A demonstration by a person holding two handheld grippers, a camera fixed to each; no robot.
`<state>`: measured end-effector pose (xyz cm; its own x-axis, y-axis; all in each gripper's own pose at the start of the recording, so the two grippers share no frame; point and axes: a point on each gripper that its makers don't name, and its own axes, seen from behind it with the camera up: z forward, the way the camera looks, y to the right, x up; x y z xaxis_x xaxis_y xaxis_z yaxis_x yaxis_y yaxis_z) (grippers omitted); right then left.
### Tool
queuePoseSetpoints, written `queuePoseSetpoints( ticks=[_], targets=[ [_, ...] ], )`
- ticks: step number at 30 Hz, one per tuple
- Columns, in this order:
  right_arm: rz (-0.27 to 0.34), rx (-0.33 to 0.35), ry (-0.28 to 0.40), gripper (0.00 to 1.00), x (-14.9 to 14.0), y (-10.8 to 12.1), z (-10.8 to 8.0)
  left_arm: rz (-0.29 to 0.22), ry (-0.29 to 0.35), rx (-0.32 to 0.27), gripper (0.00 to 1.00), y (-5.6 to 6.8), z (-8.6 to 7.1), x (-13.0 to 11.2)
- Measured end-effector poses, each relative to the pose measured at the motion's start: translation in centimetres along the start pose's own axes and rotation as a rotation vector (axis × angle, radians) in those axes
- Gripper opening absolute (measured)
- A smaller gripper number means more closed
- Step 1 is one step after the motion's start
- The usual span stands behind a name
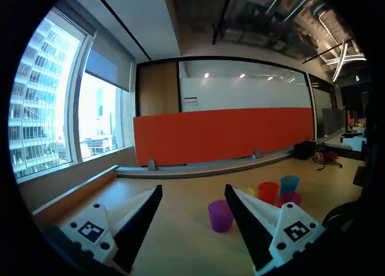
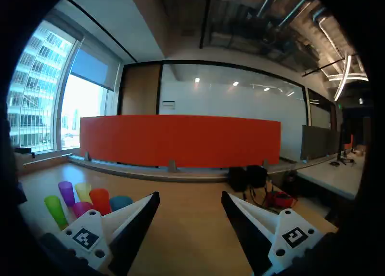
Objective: Pour water
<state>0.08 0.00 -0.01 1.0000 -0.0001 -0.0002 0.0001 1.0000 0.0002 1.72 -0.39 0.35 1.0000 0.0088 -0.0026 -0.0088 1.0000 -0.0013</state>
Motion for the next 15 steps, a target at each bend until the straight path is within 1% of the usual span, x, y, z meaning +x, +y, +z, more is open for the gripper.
queuePoseSetpoints(
  ticks=[6, 11, 15],
  targets=[
    [0.002, 0.006, 0.001, 0.99, 3.1, 0.1, 0.0, 0.023, 0.005, -0.005, 0.96, -0.7, 0.7, 3.9],
    [0.02, 0.018, 0.001, 0.99, 6.0, 0.2, 0.5, 0.019, 0.014, -0.018, 0.96, -1.0, 1.1, 7.1],
    [0.023, 0.03, -0.006, 0.99, 7.9, 0.1, 1.0, 0.008, 0.013, -0.025, 0.96, -1.1, 1.3, 8.9]
  ],
)
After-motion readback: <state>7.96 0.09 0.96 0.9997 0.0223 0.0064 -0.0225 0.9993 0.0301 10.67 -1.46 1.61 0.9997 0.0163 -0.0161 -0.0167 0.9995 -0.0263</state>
